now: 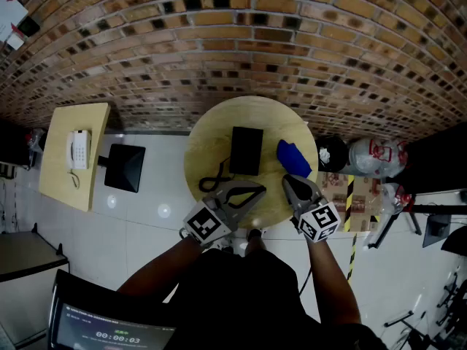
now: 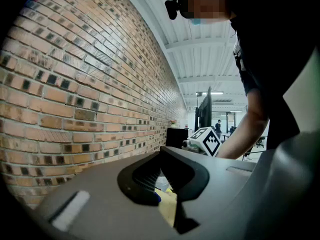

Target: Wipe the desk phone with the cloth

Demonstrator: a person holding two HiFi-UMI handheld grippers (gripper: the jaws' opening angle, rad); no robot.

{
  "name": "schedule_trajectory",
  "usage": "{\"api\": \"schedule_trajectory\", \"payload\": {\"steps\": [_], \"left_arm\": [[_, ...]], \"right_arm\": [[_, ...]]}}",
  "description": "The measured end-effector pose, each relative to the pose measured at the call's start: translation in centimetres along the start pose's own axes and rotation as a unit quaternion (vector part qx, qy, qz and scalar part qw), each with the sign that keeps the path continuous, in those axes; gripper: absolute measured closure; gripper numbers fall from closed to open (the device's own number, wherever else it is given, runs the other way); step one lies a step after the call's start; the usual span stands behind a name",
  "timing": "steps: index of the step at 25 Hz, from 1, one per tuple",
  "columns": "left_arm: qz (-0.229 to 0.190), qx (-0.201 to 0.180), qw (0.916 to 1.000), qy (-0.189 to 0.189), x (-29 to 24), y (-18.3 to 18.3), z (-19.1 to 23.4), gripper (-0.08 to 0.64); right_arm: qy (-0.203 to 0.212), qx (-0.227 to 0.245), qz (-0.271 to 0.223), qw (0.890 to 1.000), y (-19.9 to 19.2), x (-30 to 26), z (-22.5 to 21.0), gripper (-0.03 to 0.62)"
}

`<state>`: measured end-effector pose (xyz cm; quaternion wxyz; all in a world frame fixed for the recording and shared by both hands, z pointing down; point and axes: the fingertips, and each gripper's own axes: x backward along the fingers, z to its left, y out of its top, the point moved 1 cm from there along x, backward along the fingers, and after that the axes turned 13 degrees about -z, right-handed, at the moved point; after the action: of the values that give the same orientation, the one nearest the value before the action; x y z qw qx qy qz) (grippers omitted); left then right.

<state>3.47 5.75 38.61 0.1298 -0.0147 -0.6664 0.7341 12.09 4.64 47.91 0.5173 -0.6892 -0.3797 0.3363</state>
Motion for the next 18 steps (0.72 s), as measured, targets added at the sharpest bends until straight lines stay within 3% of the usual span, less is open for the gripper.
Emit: {"api": "schedule_trajectory", "payload": {"steps": [8, 14, 18], "left_arm": [[0.01, 0.001, 1.0, 0.002, -3.6, -2.3, 1.7, 0.558], [0.016, 0.016, 0.9996, 0.014, -5.3, -3.7, 2.7, 0.558], [0.023, 0.019, 0.9993, 0.02, -6.0, -4.8, 3.3, 0.558]], "right_arm": [[-0.015, 0.003, 0.07, 0.997, -5.9, -1.4, -7.3, 0.566], [-0.031, 0.0, 0.134, 0.991, -10.8, -2.6, -11.7, 0.398], [-0.034, 0.016, 0.192, 0.981, -14.8, -3.4, -14.5, 0.336]]}}
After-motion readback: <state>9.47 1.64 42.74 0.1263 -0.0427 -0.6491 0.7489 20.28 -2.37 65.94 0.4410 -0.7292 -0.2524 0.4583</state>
